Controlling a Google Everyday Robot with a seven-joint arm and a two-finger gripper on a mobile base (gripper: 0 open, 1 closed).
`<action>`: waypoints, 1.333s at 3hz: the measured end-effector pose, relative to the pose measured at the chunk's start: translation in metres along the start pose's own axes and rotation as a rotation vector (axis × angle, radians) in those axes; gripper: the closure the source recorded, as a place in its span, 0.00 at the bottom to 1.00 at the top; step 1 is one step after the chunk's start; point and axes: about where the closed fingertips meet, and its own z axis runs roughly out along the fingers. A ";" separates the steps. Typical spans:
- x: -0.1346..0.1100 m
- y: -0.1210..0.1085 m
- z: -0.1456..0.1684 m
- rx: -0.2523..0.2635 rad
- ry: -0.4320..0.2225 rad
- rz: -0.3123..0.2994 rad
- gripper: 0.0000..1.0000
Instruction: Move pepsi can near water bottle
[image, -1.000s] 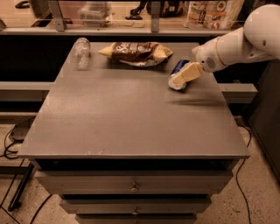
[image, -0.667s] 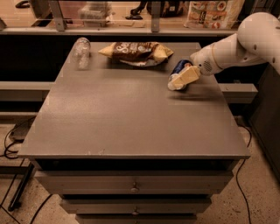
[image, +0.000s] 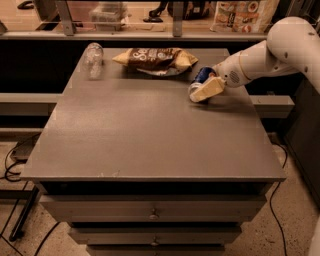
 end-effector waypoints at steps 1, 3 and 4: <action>-0.029 0.012 -0.014 0.015 -0.024 -0.073 0.73; -0.148 0.063 -0.064 0.023 -0.078 -0.364 1.00; -0.148 0.066 -0.062 0.013 -0.076 -0.365 1.00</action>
Offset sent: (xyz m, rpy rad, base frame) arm -0.0364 0.0628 0.1571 -0.1081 -0.3072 0.1598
